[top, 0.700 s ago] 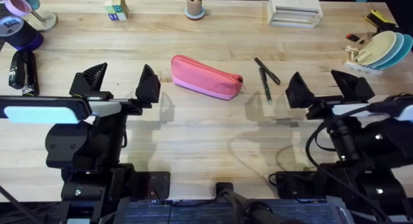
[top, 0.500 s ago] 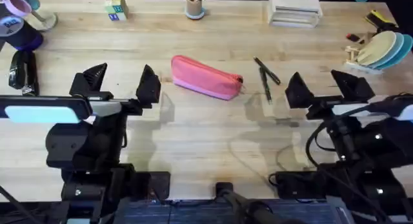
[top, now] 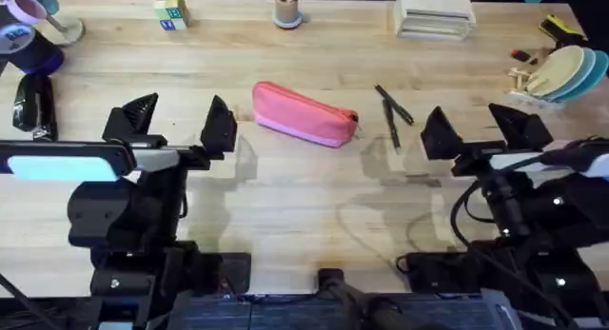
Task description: Unzip the bag, pick up the pens from the table one at a time and place them inside, then zip the bag closed.
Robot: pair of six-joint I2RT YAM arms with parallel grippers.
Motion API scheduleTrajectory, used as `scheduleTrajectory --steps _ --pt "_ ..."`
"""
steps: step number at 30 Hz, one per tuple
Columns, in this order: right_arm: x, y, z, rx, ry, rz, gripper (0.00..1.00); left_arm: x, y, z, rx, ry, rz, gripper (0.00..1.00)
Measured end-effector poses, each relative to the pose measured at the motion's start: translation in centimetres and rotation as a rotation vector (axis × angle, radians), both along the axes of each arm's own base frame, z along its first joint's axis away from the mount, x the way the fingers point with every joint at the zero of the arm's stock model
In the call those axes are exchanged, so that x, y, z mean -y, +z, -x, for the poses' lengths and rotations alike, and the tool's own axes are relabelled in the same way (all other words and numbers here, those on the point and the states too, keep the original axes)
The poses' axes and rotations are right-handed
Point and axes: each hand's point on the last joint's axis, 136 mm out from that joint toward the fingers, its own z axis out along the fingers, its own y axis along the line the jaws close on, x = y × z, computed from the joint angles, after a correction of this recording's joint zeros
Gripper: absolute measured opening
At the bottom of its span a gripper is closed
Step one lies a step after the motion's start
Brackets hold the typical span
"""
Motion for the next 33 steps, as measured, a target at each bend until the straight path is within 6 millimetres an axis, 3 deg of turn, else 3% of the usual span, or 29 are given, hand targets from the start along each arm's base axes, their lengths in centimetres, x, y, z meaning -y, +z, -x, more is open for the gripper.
scheduleTrajectory --steps 9,14,17,24,28,33 --pt "-0.1 0.1 0.0 -0.003 0.005 -0.001 0.997 0.0 -0.8 0.1 -0.036 0.002 -0.004 0.991" --pt "-0.2 -1.1 0.6 -0.124 0.013 -0.001 0.997 -0.1 -1.3 0.8 -0.138 0.003 -0.006 0.991" --pt "-0.2 -0.6 0.7 -0.19 0.013 0.004 0.997 -0.1 0.7 1.3 -0.158 0.003 -0.007 0.991" --pt "-0.2 3.5 -0.6 -0.299 0.016 0.014 0.997 0.2 6.5 0.5 -0.233 -0.01 -0.005 0.991" --pt "-0.2 4.7 -2.3 -0.391 0.018 0.016 0.997 0.6 7.7 -1.2 -0.352 -0.041 -0.019 0.992" --pt "-0.2 5.6 -4.2 -0.48 0.019 0.015 0.997 1.1 7.7 -3.4 -0.51 -0.083 -0.048 0.992"
